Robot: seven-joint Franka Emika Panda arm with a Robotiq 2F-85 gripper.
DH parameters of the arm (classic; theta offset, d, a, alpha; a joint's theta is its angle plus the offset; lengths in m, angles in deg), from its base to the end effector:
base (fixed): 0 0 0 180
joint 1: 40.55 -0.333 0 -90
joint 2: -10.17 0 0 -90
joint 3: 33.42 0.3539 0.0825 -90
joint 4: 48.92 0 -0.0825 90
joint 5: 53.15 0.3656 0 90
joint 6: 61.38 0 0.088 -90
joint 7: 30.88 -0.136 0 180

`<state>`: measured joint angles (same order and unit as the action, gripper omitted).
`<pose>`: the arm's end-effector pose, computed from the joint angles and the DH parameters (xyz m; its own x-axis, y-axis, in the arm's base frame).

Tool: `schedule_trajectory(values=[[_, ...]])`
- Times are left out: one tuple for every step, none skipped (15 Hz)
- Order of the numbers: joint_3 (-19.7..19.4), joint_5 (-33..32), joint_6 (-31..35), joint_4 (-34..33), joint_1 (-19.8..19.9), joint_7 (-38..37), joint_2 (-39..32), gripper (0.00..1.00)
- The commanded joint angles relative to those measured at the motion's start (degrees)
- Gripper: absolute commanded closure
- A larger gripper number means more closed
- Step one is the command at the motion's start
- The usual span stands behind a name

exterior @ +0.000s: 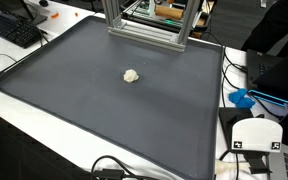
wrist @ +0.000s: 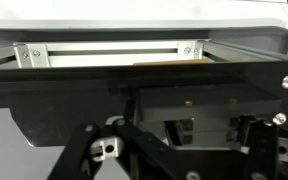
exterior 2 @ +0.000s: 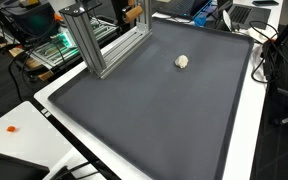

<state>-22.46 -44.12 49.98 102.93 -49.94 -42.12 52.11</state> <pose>0.2665 0.1181 0.4662 0.9983 0.0555 0.0148 0.0559 -0.9982 -0.0237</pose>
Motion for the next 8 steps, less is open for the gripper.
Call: schedule_trajectory(values=[[0.4, 0.1, 0.7, 0.8, -0.3, 0.2, 1.1, 0.12], [0.4, 0.1, 0.7, 0.8, -0.3, 0.3, 1.0, 0.12], [0.4, 0.2, 0.7, 0.7, -0.4, 0.4, 1.0, 0.12], [0.4, 0.1, 0.7, 0.6, -0.4, 0.4, 1.0, 0.16], [0.5, 0.1, 0.8, 0.6, -0.4, 0.4, 1.0, 0.19], [0.5, 0.0, 0.7, 0.5, -0.4, 0.4, 1.0, 0.24], [0.5, -0.1, 0.7, 0.5, -0.4, 0.4, 1.0, 0.31], [0.5, -0.3, 0.7, 0.5, -0.4, 0.4, 1.1, 0.38]])
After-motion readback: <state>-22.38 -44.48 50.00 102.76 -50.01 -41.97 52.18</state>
